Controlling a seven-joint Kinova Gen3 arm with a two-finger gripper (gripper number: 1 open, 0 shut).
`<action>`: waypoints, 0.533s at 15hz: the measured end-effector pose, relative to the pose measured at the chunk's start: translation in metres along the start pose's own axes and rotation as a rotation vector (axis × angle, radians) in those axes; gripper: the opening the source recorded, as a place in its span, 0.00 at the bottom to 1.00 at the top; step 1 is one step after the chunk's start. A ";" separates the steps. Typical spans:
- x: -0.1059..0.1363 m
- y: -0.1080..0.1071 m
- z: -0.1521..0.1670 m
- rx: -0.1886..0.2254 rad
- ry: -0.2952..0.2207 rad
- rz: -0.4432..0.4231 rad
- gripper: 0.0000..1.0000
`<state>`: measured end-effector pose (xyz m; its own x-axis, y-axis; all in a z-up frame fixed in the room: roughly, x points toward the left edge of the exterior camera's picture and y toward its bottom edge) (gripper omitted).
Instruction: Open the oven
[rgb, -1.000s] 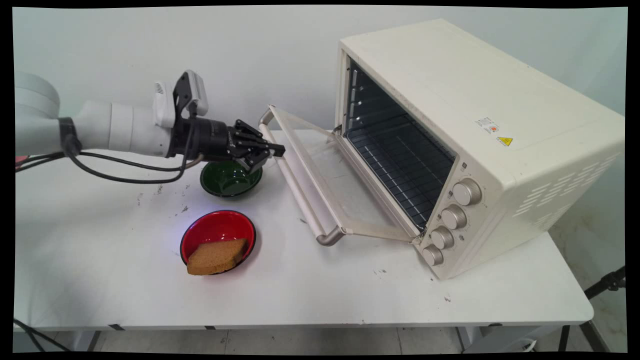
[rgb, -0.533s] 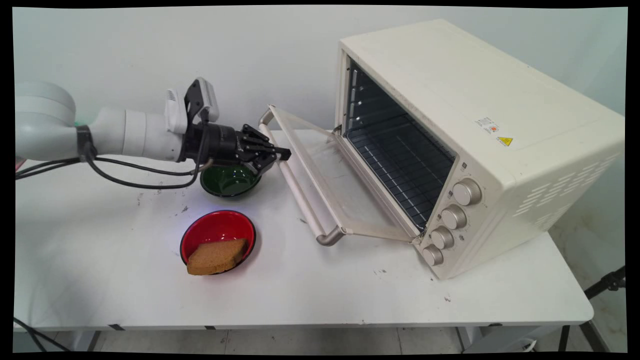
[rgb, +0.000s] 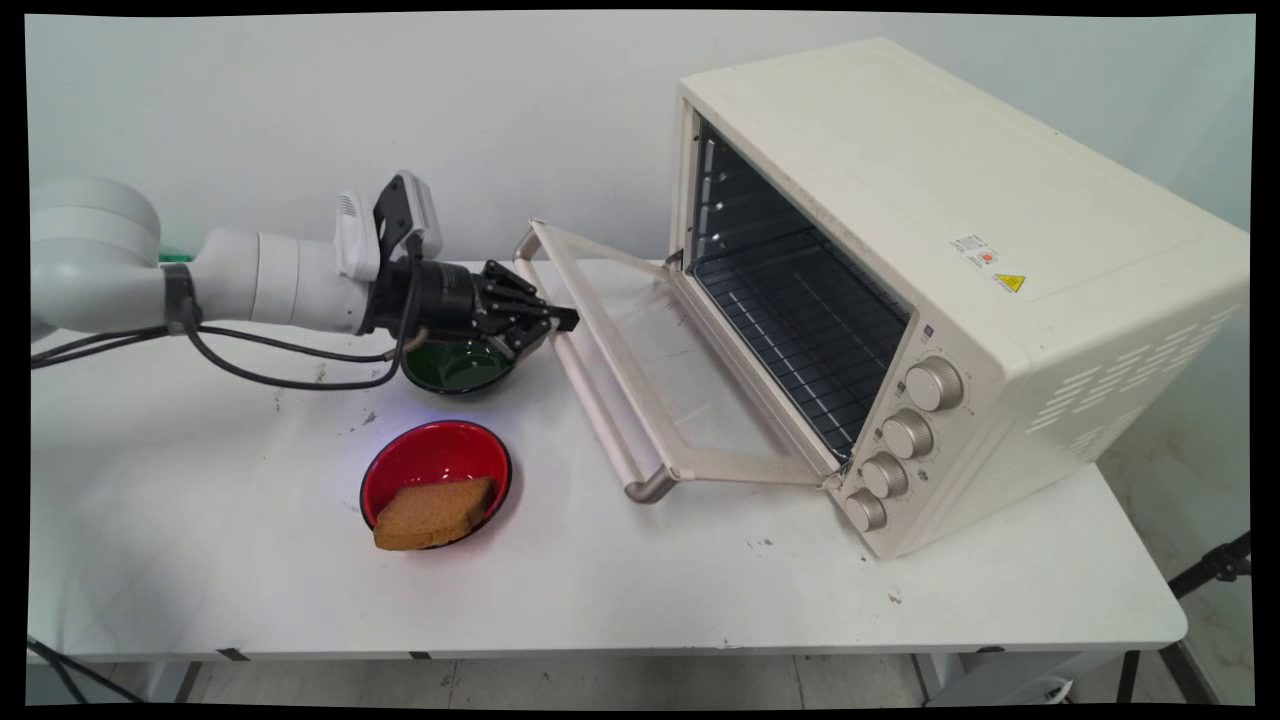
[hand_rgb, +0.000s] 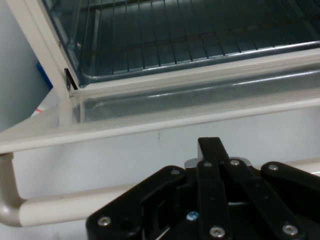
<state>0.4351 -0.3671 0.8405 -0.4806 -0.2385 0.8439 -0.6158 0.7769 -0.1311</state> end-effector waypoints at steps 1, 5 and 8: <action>-0.002 0.000 0.000 -0.001 -0.003 0.000 0.00; -0.008 0.001 -0.002 -0.003 -0.014 0.001 0.00; -0.014 0.002 -0.005 -0.007 -0.024 0.004 0.00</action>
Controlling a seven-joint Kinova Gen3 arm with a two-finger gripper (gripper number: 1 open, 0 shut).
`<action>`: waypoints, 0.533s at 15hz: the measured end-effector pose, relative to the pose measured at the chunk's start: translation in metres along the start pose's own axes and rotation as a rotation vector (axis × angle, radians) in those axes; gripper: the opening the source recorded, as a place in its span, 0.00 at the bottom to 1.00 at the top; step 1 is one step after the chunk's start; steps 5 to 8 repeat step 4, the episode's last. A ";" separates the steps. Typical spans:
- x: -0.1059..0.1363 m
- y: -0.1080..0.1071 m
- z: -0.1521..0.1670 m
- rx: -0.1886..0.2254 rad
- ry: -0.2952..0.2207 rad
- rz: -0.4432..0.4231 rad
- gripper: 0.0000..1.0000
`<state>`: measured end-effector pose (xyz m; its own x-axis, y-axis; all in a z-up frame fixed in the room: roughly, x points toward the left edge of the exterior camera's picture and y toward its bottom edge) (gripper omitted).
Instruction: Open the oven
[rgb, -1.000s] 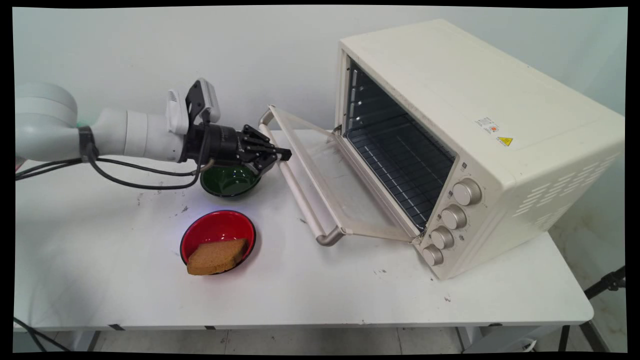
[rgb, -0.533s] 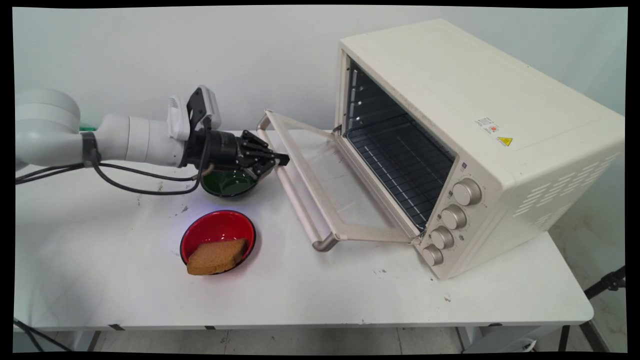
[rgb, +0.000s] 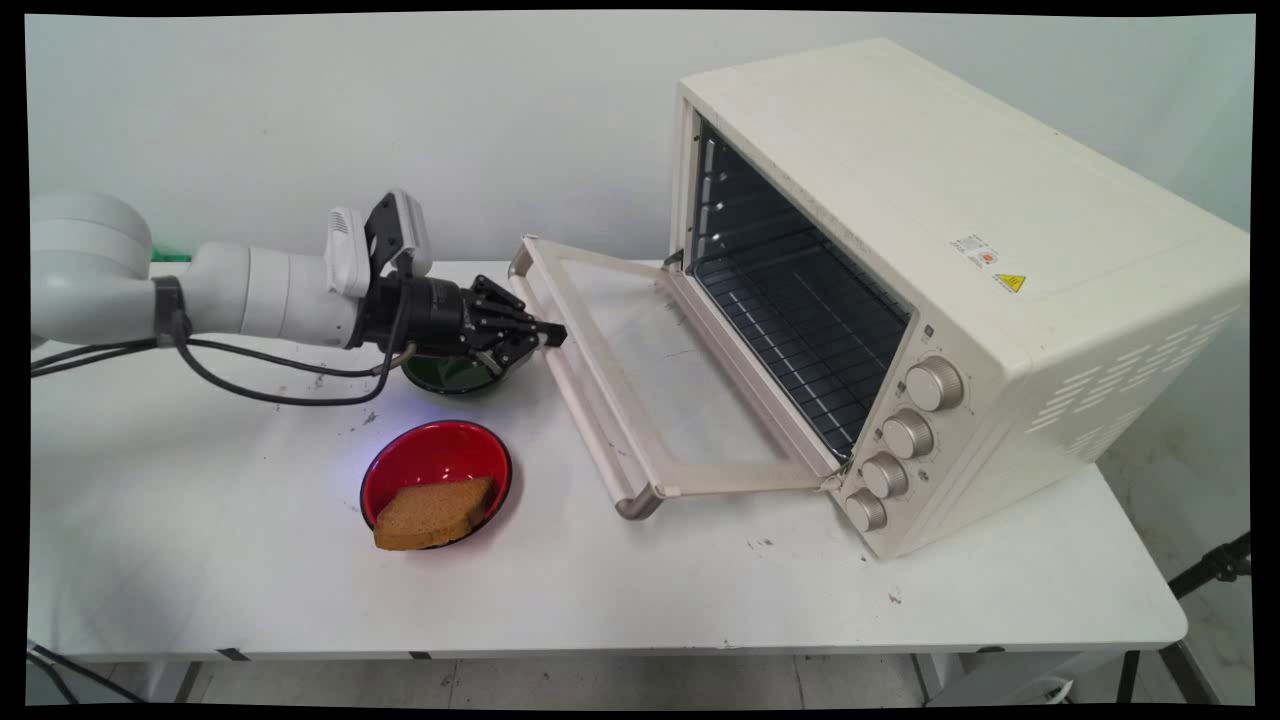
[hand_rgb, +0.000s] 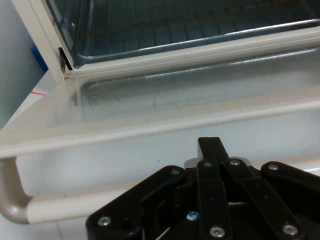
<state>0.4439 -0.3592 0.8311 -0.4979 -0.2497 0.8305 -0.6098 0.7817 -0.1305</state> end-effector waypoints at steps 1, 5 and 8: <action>-0.001 0.000 -0.001 -0.001 -0.002 0.001 0.00; -0.004 0.002 -0.002 -0.006 -0.007 0.003 0.00; -0.004 0.002 -0.002 -0.006 -0.007 0.003 0.00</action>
